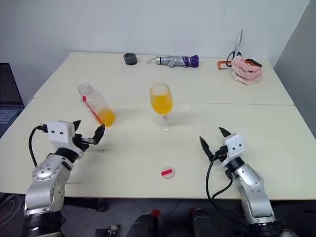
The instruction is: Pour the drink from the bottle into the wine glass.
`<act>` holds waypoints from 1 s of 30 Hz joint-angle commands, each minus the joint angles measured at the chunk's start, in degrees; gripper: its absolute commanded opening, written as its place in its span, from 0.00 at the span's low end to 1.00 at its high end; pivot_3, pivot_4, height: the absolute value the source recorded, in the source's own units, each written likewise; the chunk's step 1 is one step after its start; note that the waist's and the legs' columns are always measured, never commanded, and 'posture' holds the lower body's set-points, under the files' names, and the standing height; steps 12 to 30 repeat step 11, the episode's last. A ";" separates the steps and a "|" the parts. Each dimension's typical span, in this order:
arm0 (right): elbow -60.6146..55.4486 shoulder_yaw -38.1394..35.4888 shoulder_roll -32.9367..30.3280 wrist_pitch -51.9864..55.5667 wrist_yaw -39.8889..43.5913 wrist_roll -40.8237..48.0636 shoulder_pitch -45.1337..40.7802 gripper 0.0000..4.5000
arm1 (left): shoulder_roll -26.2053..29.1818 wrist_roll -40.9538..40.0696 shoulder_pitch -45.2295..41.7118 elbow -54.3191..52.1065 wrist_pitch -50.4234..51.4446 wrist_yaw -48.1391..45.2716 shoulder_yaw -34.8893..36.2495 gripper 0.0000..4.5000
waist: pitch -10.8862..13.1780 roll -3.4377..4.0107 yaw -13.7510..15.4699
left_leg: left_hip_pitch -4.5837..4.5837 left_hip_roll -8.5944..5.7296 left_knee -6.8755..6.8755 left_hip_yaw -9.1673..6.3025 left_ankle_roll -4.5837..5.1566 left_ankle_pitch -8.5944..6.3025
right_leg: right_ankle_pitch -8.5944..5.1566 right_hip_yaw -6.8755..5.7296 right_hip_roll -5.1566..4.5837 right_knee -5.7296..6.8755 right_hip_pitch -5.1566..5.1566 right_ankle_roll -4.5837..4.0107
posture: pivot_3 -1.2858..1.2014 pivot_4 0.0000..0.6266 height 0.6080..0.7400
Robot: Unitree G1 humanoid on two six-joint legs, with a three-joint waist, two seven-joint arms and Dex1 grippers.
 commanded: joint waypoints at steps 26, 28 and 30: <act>6.07 -3.75 2.46 -4.35 -2.23 0.08 -1.95 1.00 | -1.80 -1.15 3.37 -4.00 -2.36 2.13 3.10 0.99 | 0.00 0.00 0.01 | 0.00 -0.04 -0.02 0.03 0.00 0.00 | 0.00 0.02 0.00 -0.05 0.01 0.00 | 0.52 0.24 1.00; 6.07 -3.75 2.46 -4.35 -2.23 0.08 -1.95 1.00 | -1.80 -1.15 3.37 -4.00 -2.36 2.13 3.10 0.99 | 0.00 0.00 0.01 | 0.00 -0.04 -0.02 0.03 0.00 0.00 | 0.00 0.02 0.00 -0.05 0.01 0.00 | 0.52 0.24 1.00; 6.07 -3.75 2.46 -4.35 -2.23 0.08 -1.95 1.00 | -1.80 -1.15 3.37 -4.00 -2.36 2.13 3.10 0.99 | 0.00 0.00 0.01 | 0.00 -0.04 -0.02 0.03 0.00 0.00 | 0.00 0.02 0.00 -0.05 0.01 0.00 | 0.52 0.24 1.00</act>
